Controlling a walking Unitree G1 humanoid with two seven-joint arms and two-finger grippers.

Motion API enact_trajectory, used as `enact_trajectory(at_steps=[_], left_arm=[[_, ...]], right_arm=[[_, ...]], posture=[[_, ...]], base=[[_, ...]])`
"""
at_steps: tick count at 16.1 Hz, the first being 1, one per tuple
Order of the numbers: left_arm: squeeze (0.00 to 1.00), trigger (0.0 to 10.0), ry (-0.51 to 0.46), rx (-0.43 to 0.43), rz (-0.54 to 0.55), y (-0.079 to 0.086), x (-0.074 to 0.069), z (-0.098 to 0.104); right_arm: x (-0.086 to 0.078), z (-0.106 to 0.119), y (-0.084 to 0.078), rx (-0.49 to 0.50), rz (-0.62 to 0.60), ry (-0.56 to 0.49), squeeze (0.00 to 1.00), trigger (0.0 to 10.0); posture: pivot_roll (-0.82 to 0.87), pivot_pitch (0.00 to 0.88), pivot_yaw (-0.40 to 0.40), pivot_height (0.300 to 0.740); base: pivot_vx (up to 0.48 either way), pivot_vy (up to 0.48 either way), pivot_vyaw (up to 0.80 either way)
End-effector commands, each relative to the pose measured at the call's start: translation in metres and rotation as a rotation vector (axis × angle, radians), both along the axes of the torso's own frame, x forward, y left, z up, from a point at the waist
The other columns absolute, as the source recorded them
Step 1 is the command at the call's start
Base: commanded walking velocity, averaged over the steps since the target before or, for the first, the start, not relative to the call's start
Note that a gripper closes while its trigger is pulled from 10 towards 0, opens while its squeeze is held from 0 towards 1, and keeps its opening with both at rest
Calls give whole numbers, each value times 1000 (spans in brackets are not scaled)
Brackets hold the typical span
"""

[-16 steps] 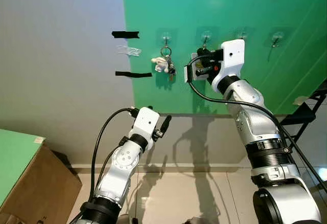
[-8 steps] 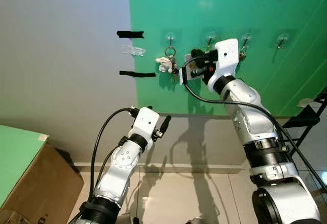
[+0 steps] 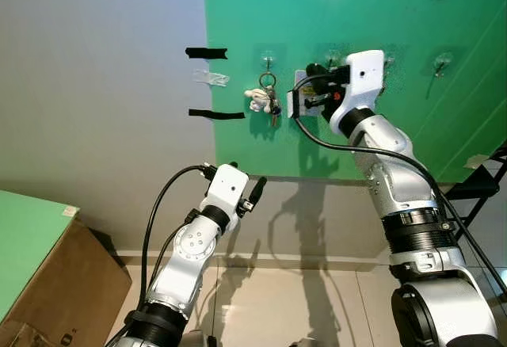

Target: Hang keys on a hook

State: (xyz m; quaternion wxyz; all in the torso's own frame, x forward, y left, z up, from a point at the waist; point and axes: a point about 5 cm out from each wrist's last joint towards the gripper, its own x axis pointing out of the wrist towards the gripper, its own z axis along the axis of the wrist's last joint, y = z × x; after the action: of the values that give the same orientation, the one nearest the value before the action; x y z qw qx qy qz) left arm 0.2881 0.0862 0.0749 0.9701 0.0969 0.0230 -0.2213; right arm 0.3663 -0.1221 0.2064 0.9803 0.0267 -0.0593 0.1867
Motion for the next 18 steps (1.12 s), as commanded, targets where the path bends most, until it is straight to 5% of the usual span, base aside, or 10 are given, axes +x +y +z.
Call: enact_trajectory(at_steps=[1, 18], left_arm=[[0, 10000, -5, 5, -26, -6, 0, 1], [0, 10000, -6, 9, -32, -7, 0, 0]], right_arm=[[-1, 5, -6, 29, -19, -6, 0, 10000], [-2, 9, -29, 455, -59, 120, 0, 10000]], posture=[[-76, 0, -43, 722], [-85, 0, -44, 722]], base=[[0, 0, 0], [0, 0, 0]])
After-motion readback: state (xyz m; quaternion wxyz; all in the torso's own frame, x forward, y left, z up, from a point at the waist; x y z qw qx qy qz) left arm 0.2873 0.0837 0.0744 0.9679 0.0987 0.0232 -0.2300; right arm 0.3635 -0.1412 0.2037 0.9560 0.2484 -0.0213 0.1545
